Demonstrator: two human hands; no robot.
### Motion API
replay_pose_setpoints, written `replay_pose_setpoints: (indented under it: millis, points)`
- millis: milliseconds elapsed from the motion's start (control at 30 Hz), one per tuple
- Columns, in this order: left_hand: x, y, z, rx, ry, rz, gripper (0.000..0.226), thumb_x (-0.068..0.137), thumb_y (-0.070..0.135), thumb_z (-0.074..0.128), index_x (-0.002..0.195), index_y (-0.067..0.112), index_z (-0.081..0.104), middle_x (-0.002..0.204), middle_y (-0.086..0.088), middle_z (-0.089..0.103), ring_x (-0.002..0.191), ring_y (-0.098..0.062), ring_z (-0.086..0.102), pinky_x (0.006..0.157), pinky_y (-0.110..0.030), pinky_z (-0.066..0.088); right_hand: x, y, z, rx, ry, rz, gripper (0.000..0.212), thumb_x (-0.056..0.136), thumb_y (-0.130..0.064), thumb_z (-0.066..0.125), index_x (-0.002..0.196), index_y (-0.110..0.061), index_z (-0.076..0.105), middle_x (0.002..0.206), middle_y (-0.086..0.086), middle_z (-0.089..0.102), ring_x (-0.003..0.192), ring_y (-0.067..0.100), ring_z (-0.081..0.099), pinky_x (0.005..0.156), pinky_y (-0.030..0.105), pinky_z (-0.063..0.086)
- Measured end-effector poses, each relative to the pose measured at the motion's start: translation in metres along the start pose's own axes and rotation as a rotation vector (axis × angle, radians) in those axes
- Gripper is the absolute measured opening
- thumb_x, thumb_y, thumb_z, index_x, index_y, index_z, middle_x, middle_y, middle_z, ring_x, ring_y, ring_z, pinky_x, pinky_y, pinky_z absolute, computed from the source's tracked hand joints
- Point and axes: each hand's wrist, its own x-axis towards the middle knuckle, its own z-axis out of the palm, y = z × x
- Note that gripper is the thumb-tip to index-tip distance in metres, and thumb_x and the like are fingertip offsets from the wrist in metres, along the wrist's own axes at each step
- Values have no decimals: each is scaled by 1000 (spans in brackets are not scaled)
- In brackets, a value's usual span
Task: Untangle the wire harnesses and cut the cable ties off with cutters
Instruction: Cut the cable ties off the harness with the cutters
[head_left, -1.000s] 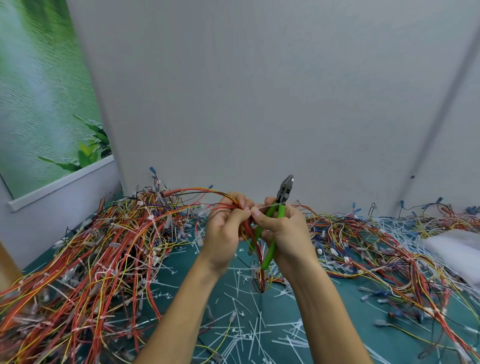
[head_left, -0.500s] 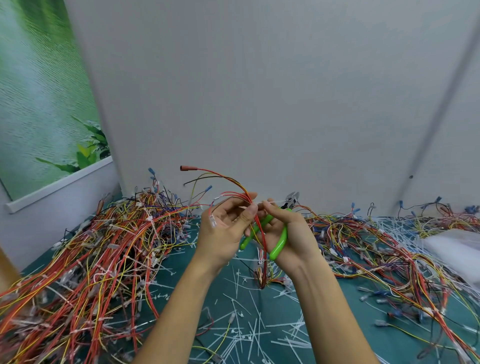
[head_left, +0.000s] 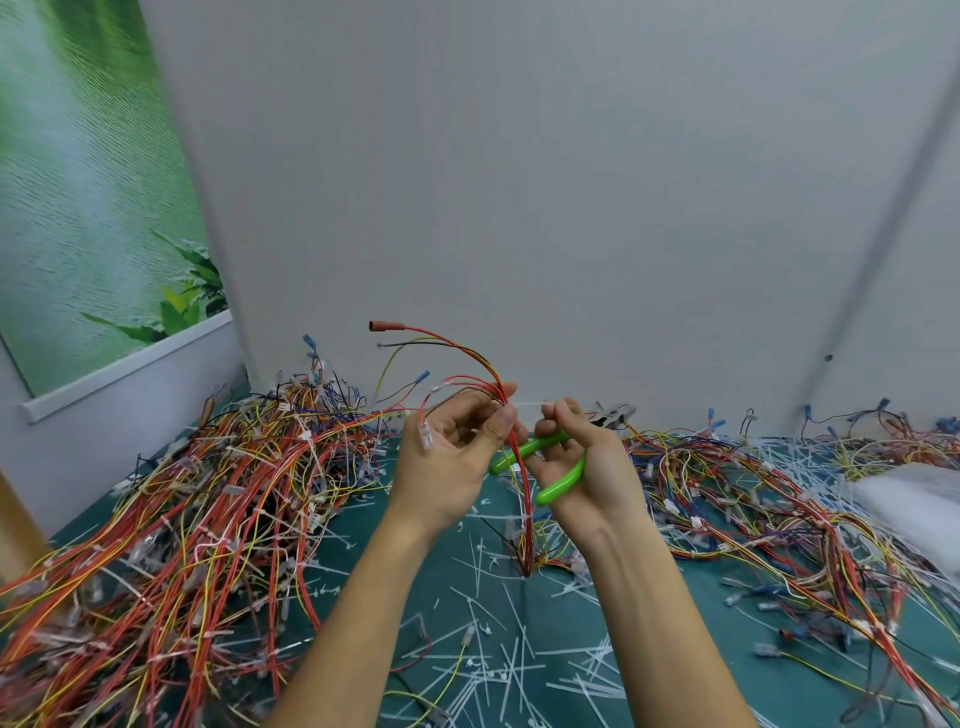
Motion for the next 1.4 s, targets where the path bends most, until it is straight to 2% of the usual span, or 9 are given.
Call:
replay_pose_setpoints:
  millis: [100, 233, 333, 433, 567, 800, 933, 1233, 1400]
  points:
    - [-1, 0, 3, -34, -11, -12, 23, 90, 21, 70, 113, 20, 72, 87, -2, 77, 81, -15, 75, 78, -23, 58, 3, -1, -2, -14, 17, -18, 11, 100, -3, 56, 95, -13, 55, 74, 5, 61, 62, 13, 58, 75, 40, 62]
    - [1, 1, -1, -79, 25, -31, 22, 88, 23, 71, 110, 21, 74, 86, -5, 76, 76, -26, 77, 72, -28, 61, 6, -5, -7, 103, 108, 40, 14, 101, -10, 50, 87, -10, 51, 75, 6, 49, 73, 18, 51, 104, 51, 51]
    - [4, 0, -5, -105, 85, -47, 13, 85, 26, 75, 97, 20, 77, 86, -10, 77, 74, -31, 77, 69, -34, 63, 3, -11, -10, 223, 155, 90, 24, 103, -21, 43, 79, -14, 43, 66, 9, 46, 61, 20, 53, 92, 70, 48]
    - [5, -1, -8, -125, 143, -73, 14, 82, 27, 78, 91, 16, 76, 84, -12, 76, 70, -31, 76, 62, -34, 62, -1, -15, -11, 180, 64, 225, 36, 97, -45, 55, 82, -17, 39, 71, 7, 43, 68, 20, 49, 74, 58, 55]
    - [5, -2, -9, -34, 140, -51, 14, 83, 38, 77, 88, 25, 75, 83, -6, 75, 65, -23, 72, 56, -36, 59, -6, -18, -5, -81, -105, 284, 34, 85, -36, 69, 83, -17, 41, 76, 6, 46, 71, 22, 50, 60, 33, 46]
    - [6, 2, -7, -30, 134, -2, 23, 91, 32, 69, 97, 11, 63, 81, 2, 73, 74, -11, 74, 69, -18, 56, -6, -13, -3, 216, 56, 206, 42, 91, -27, 61, 123, -8, 41, 91, 15, 52, 80, 27, 57, 73, 43, 51]
    - [8, 1, -7, -27, 185, 12, 16, 92, 26, 69, 96, 12, 62, 77, 11, 71, 70, -4, 71, 65, -15, 55, -7, -13, -5, 228, 26, 231, 29, 91, -33, 58, 98, -7, 48, 87, 13, 54, 81, 27, 60, 75, 53, 57]
    - [10, -8, -15, 57, 269, 23, 10, 96, 26, 68, 95, 18, 63, 79, 4, 71, 72, -22, 75, 60, -29, 59, -22, -21, -1, -1281, -74, 14, 19, 93, -36, 65, 109, -26, 65, 94, -1, 70, 67, 12, 56, 58, 32, 46]
    - [12, -9, -21, 82, 289, 30, 8, 96, 26, 68, 92, 22, 63, 78, 5, 71, 73, -22, 76, 60, -28, 59, -30, -36, -4, -1496, -202, -13, 41, 74, -49, 65, 112, -36, 65, 74, -7, 64, 61, 3, 51, 56, 25, 41]
